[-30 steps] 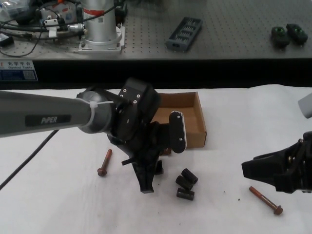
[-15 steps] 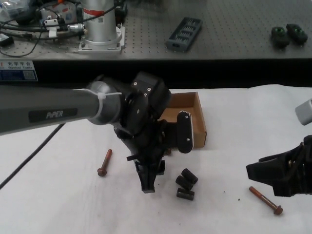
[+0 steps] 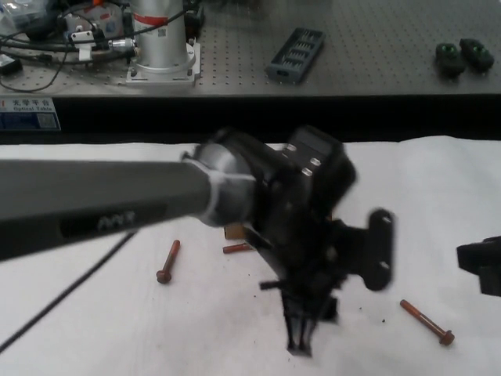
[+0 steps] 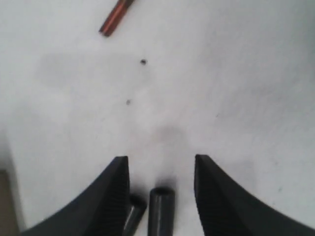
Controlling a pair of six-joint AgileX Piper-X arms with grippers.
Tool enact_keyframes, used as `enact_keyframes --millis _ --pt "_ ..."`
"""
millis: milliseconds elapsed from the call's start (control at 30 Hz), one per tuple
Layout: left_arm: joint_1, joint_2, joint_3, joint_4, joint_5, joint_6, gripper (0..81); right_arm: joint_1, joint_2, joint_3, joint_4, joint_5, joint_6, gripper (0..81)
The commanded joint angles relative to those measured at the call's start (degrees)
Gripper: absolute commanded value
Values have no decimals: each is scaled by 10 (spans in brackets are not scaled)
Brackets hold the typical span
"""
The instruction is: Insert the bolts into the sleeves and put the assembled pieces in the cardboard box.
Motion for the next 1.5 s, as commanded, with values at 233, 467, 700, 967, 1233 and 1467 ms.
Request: enact_keyframes --millis 233,467,700,967,1233,1467 --pt "18 -8 -6 -39 -53 -115 314 -4 12 13 6 1 3 292" --pt "62 -34 -6 -82 -50 -193 245 -4 109 29 -37 -1 19 292" --pt "109 -44 -3 -86 -50 -206 239 -3 217 -3 -58 -36 19 292" --pt "142 -44 12 -87 -33 -197 239 -3 280 -48 -29 -39 8 292" --pt "142 -44 50 -108 -33 -193 239 -3 291 -48 12 25 10 292" --pt "143 -44 52 -126 -43 -200 239 5 333 -50 7 34 -12 292"
